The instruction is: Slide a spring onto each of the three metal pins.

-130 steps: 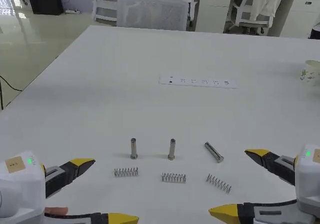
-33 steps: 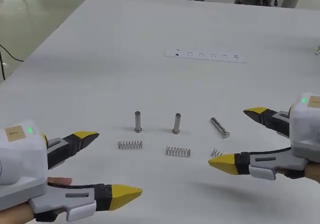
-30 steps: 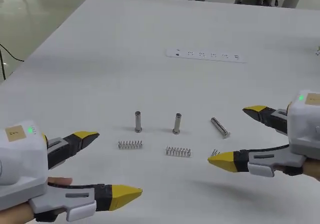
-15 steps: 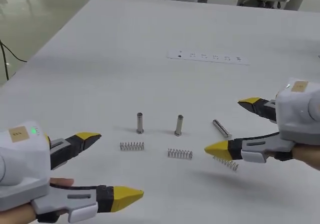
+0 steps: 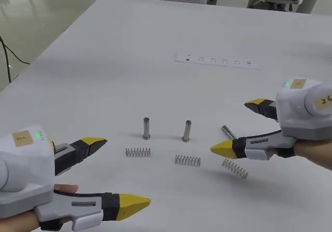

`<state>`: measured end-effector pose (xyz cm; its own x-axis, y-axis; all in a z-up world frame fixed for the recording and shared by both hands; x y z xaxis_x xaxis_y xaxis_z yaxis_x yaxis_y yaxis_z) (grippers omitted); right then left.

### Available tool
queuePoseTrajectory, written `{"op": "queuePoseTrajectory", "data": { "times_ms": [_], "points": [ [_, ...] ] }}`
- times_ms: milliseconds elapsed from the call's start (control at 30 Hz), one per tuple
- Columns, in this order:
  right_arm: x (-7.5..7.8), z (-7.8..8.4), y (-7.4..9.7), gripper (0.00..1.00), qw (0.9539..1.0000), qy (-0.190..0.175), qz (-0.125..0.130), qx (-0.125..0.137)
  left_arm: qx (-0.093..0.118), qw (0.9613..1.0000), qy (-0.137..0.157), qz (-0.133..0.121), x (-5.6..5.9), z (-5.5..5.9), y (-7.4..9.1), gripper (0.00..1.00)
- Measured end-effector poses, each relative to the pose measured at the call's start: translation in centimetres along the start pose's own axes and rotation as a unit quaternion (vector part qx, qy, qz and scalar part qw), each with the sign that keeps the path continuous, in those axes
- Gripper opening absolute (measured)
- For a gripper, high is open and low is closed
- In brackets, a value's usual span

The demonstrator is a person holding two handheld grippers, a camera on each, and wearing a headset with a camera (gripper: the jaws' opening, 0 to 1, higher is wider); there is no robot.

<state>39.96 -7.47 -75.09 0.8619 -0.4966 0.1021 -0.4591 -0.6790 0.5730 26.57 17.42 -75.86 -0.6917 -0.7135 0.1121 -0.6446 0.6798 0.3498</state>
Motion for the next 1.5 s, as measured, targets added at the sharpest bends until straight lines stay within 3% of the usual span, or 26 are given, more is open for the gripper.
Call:
{"op": "queuePoseTrajectory", "data": {
  "times_ms": [533,933,1500],
  "points": [
    [1.2,0.2,-2.1,0.82,0.9993,-0.007,0.006,-0.035,0.002,1.0,0.001,-0.001,-0.1,0.0,0.2,0.87],
    [2.5,0.7,-2.8,0.66,0.9966,-0.028,0.023,-0.074,0.0,1.0,0.0,-0.001,-0.2,0.2,0.2,0.86],
    [3.4,1.7,-3.7,0.46,0.989,-0.052,0.038,-0.133,0.0,1.0,0.001,0.0,-0.1,0.2,0.1,0.85]
  ]
}}
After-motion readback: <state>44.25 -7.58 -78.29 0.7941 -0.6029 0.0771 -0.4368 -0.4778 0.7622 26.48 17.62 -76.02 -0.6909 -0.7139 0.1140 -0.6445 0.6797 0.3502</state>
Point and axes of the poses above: the centre of the closed fingertips' face, and the gripper's own axes: y roughly backward along the fingers, x roughly to its right, z roughly out of its underside, the point moved 7 cm from there along y, roughly backward along the fingers, and after that the axes turned 1 degree about -y, right-handed, at the moved point
